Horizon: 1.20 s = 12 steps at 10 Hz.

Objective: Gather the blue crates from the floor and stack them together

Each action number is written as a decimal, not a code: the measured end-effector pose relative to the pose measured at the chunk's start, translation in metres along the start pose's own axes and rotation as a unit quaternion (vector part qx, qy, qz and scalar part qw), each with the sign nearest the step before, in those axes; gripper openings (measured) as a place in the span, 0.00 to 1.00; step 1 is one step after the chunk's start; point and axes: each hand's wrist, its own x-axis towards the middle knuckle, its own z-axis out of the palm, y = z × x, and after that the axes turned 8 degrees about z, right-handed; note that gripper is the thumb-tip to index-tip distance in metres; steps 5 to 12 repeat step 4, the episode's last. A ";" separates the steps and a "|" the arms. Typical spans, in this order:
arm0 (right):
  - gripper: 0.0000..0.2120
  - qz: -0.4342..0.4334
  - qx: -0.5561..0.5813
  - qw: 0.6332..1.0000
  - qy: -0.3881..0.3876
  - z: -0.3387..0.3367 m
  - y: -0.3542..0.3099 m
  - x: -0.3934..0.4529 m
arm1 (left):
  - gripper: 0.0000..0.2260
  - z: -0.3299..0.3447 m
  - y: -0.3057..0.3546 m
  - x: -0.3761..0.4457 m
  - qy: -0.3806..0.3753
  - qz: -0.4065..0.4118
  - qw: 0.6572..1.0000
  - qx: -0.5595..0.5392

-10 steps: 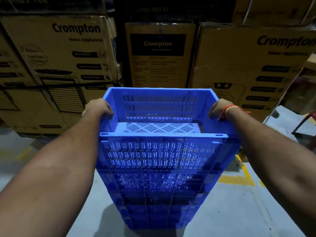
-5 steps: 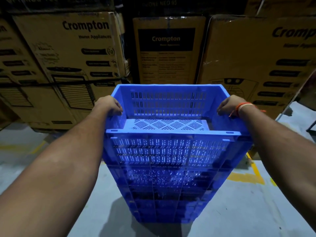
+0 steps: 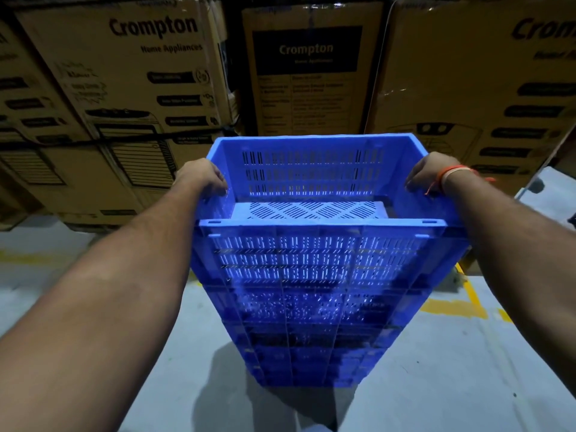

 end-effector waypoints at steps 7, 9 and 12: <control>0.14 -0.031 -0.107 0.994 -0.003 -0.004 -0.005 0.022 | 0.20 -0.012 0.015 0.055 -0.081 0.042 0.990 0.104; 0.14 -0.031 -0.107 0.994 -0.003 -0.004 -0.005 0.022 | 0.20 -0.012 0.015 0.055 -0.081 0.042 0.990 0.104; 0.14 -0.031 -0.107 0.994 -0.003 -0.004 -0.005 0.022 | 0.20 -0.012 0.015 0.055 -0.081 0.042 0.990 0.104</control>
